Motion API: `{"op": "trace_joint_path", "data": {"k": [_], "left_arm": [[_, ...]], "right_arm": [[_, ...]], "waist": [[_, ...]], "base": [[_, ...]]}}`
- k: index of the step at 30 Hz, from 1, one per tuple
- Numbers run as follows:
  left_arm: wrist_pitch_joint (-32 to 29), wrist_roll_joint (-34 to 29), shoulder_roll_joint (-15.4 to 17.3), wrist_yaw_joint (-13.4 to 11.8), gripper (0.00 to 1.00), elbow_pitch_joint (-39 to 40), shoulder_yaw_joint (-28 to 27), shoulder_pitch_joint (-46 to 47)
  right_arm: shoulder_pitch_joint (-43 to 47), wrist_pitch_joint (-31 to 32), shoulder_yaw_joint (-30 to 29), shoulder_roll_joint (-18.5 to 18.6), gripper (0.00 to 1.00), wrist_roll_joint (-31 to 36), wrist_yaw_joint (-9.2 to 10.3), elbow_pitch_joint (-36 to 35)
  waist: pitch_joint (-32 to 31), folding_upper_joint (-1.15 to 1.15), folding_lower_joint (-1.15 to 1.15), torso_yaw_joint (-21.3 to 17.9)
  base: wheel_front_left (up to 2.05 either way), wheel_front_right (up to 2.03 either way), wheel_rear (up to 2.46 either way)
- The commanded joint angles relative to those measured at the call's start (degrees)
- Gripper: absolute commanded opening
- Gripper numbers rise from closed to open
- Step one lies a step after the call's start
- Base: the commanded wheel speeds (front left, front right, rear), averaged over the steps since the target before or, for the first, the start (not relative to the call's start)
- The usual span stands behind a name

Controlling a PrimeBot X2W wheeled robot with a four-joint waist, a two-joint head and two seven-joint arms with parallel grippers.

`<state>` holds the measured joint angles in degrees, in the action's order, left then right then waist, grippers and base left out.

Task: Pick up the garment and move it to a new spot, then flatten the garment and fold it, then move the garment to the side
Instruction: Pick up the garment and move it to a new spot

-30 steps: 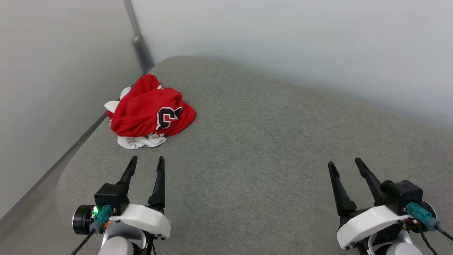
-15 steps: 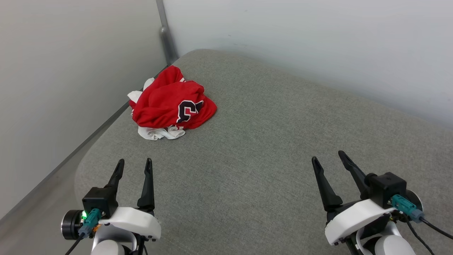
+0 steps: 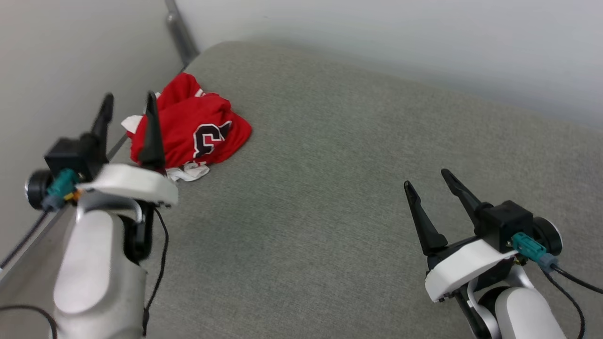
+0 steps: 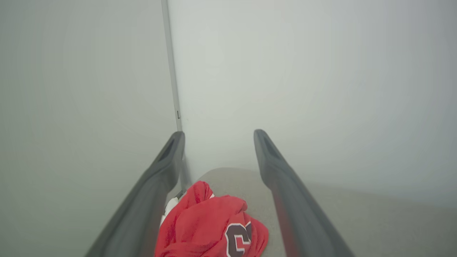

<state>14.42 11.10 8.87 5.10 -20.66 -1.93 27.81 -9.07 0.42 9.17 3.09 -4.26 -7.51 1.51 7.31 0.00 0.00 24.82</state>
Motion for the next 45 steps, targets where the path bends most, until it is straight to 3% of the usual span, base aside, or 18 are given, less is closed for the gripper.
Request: {"op": "trace_joint_path", "data": {"k": [1,8,14,20,24,27,28,29,30,31,34,39,45], "left_arm": [[-0.4,0.4,0.3,0.1,1.00,0.1,-0.2,2.0],[-9.1,3.6,6.9,1.0,1.00,-2.6,-2.7,15.6],[-27.9,9.6,14.6,2.0,1.00,-11.3,-3.7,21.8],[-44.5,13.6,20.9,2.2,1.00,-20.7,-4.5,21.4],[-51.1,16.6,22.8,2.1,1.00,-25.9,-6.4,19.8],[-56.1,20.8,21.5,0.5,1.00,-32.2,-9.6,15.5],[-56.7,21.4,20.8,0.2,0.94,-33.1,-10.0,14.5],[-57.0,22.1,20.0,0.1,0.49,-33.8,-10.3,13.5],[-57.1,22.4,19.2,0.1,0.29,-34.2,-10.4,12.6],[-56.7,22.5,18.5,0.1,0.00,-34.3,-10.3,11.9],[-52.8,21.7,18.4,0.4,0.00,-32.5,-9.9,12.2],[-38.1,17.3,22.3,-0.7,0.00,-26.9,-9.0,16.5],[-21.4,12.7,21.6,-2.0,0.00,-24.2,-7.0,20.1]], "right_arm": [[-1.1,0.1,0.0,0.5,1.00,0.5,0.04,-0.4],[-4.1,0.1,-0.5,1.1,1.00,0.8,0.04,-2.3],[-6.9,-1.3,-0.3,0.8,1.00,0.2,0.03,-1.8],[-8.7,-3.4,-0.3,0.3,1.00,-0.7,0.03,0.2],[-9.7,-4.5,0.1,0.1,1.00,-1.5,0.03,1.4],[-10.6,-5.3,0.9,-0.1,1.00,-2.0,0.03,2.5],[-10.7,-5.4,0.9,-0.1,1.00,-2.0,0.03,2.6],[-10.8,-5.5,0.8,-0.1,1.00,-2.1,0.03,2.7],[-10.9,-5.6,0.7,-0.1,1.00,-1.9,0.03,2.8],[-10.9,-5.7,0.6,-0.1,1.00,-1.8,0.03,2.9],[-10.8,-5.7,0.5,-0.1,1.00,-1.8,0.03,3.4],[-9.9,-5.6,0.6,0.0,1.00,-1.8,0.03,4.1],[-7.8,-5.7,-0.7,0.0,1.00,-2.4,0.03,5.0]], "waist": [[3.6,0.00,0.00,-3.6],[11.2,0.00,0.00,-10.2],[16.5,0.00,0.00,-14.9],[19.2,0.00,0.00,-18.2],[20.4,0.00,0.00,-19.5],[21.3,0.00,0.00,-20.6],[21.4,0.00,0.00,-20.7],[21.4,0.00,0.00,-20.7],[21.4,0.00,0.00,-20.6],[21.3,0.00,0.00,-20.5],[20.6,0.00,0.00,-20.1],[17.5,0.00,0.00,-18.8],[12.0,0.00,0.00,-17.3]], "base": [[0.00,0.00,0.00],[0.00,0.00,0.00],[0.00,0.00,0.00],[0.00,0.00,0.00],[0.00,0.00,0.00],[0.00,0.00,0.00],[0.00,0.00,0.00],[0.00,0.00,0.00],[0.00,0.00,0.00],[0.00,0.00,0.00],[0.00,0.00,0.00],[0.00,0.00,0.00],[0.00,0.00,0.00]]}}
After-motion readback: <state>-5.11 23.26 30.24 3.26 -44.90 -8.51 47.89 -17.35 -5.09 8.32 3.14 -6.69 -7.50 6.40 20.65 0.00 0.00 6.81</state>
